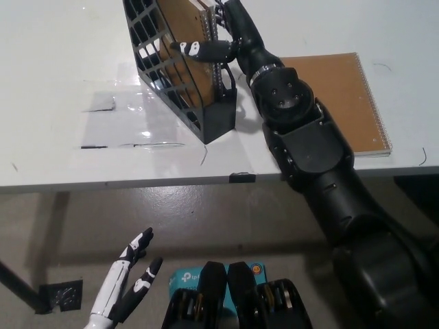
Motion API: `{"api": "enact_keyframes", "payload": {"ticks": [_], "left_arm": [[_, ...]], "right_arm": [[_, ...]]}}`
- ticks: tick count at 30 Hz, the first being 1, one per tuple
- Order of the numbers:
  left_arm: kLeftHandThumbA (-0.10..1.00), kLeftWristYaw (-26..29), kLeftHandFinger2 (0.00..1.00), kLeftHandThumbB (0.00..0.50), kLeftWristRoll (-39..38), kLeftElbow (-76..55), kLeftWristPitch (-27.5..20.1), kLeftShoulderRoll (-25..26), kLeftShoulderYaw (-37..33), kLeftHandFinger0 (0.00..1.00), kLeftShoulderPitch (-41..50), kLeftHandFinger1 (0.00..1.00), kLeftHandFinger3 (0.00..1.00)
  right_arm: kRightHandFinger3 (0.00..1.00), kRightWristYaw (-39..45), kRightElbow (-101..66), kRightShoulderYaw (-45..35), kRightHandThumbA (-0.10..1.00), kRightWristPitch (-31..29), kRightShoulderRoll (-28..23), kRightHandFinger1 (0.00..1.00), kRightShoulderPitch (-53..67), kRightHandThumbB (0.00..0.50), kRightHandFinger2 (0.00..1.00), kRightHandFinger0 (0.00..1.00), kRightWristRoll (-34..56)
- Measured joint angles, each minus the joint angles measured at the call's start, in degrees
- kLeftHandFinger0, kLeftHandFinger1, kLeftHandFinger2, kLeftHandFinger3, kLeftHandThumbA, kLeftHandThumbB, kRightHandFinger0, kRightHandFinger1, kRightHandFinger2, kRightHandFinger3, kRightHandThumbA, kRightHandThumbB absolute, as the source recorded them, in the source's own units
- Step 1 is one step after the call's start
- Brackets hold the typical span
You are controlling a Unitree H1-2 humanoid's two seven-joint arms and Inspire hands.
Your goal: Use the right hand to pick up a book from the book holder on the left side and put it on another book on the right side
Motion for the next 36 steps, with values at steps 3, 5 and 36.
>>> {"api": "enact_keyframes", "payload": {"ticks": [3, 5, 36], "left_arm": [[0.87, 0.00, 1.00, 0.196, 0.27, 0.01, 0.00, 0.13, -0.01, 1.00, -0.12, 1.00, 0.94], [0.87, 0.00, 1.00, 0.194, 0.31, 0.03, 0.00, 0.15, -0.02, 1.00, -0.23, 1.00, 0.94], [0.86, -0.01, 0.98, 0.190, 1.09, 0.16, 0.01, 0.29, -0.15, 1.00, -0.25, 1.00, 0.93]], "right_arm": [[1.00, -0.16, 0.01, -0.01, 0.90, 0.00, 0.09, 0.87, 0.00, 0.341, 0.95, 0.86, -0.06], [1.00, -0.27, 0.02, -0.02, 0.90, 0.00, 0.10, 0.87, 0.00, 0.336, 0.94, 0.86, -0.14], [1.00, -0.28, -13.43, 0.32, 0.87, 2.89, -1.60, 0.89, 4.67, 0.301, 0.99, 0.87, -1.11]]}}
